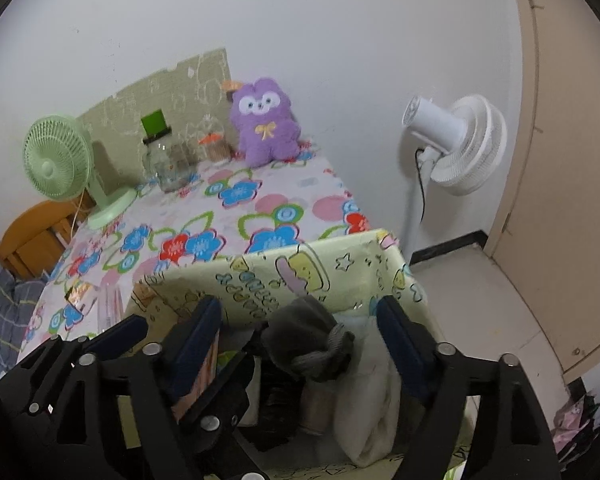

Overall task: Organize soft objects
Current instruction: 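Lower sock into box and open right tool while left tool releases pink packet, then withdraw both open tools from the box back over the table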

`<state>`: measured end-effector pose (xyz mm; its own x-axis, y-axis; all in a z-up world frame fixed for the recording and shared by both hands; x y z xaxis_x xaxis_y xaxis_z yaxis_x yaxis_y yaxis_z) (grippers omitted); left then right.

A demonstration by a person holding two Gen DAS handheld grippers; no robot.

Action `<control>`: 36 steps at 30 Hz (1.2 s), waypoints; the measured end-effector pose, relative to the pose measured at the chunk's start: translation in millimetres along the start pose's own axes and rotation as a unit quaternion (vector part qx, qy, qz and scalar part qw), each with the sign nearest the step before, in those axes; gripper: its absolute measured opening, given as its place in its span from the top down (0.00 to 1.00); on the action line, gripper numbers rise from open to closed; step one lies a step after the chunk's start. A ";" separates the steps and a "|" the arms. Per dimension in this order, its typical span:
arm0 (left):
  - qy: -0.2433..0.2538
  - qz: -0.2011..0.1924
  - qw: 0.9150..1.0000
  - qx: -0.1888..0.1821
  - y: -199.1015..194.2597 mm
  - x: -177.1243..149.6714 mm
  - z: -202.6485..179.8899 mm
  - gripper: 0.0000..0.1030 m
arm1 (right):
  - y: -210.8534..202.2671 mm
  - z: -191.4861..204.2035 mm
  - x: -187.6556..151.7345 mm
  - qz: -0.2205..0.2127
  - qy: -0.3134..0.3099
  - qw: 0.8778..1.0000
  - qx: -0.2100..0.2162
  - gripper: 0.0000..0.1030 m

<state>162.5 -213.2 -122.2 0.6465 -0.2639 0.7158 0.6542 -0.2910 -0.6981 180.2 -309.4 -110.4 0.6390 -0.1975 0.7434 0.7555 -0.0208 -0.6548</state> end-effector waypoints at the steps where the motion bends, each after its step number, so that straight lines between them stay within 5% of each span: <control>1: 0.000 -0.001 1.000 0.000 -1.5 0.4 0.1 0.19 | -2.3 0.7 0.5 -0.004 -0.001 1.000 -0.002 0.17; 36: 0.005 -0.079 0.997 0.014 -88.2 -5.1 39.6 0.08 | -79.3 58.2 -1.6 -0.058 -0.030 0.997 -0.037 0.13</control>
<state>117.0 -149.8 -64.9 0.5297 -0.2266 0.8174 0.7588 -0.3039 -0.5760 127.7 -250.4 -51.8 0.5569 -0.1299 0.8203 0.8135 -0.1136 -0.5703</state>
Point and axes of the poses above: each gripper's, at about its wrist camera, not at the fingertips, and y roughly the way its jaws point, z to its left, x to its top, the point moved 7 cm from there along y, roughly the way its jaws point, and after that the axes turned 1 degree about y, right-handed, at the moved point
